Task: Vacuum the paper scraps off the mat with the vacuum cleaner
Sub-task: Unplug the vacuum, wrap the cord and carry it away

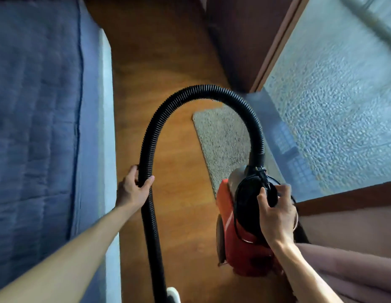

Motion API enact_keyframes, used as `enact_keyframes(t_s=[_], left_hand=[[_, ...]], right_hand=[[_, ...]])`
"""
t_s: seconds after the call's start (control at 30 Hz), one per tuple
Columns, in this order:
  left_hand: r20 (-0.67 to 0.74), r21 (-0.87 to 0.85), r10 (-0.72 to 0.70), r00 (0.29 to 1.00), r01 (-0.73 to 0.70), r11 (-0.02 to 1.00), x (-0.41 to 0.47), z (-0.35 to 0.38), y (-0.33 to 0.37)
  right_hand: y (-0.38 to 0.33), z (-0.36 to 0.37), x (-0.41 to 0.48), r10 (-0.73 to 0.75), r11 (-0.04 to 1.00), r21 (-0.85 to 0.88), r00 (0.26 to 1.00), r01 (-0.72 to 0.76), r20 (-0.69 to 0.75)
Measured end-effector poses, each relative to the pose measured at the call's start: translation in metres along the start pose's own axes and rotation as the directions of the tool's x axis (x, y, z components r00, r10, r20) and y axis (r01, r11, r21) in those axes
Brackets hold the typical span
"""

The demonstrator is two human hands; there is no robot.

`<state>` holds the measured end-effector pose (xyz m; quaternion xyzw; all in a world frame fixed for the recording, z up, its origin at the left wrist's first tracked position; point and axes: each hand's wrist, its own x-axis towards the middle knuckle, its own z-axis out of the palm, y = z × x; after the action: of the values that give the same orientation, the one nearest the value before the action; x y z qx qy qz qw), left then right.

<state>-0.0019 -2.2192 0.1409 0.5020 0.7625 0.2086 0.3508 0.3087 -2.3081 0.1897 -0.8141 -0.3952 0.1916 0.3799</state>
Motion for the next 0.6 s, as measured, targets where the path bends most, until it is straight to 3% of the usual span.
enact_keyframes(t_s=[0.3,0.6], left_hand=[[-0.103,-0.029,0.106,0.989,-0.110,0.994,-0.027,-0.177,0.164],[-0.314,-0.010,0.270,0.910,-0.288,0.958,-0.045,-0.340,0.307]], right_hand=[[-0.231,-0.110,0.034,-0.181,0.981,0.071,0.983,0.181,-0.003],[-0.412,-0.190,0.055,-0.266,0.947,0.148,0.955,0.284,-0.133]])
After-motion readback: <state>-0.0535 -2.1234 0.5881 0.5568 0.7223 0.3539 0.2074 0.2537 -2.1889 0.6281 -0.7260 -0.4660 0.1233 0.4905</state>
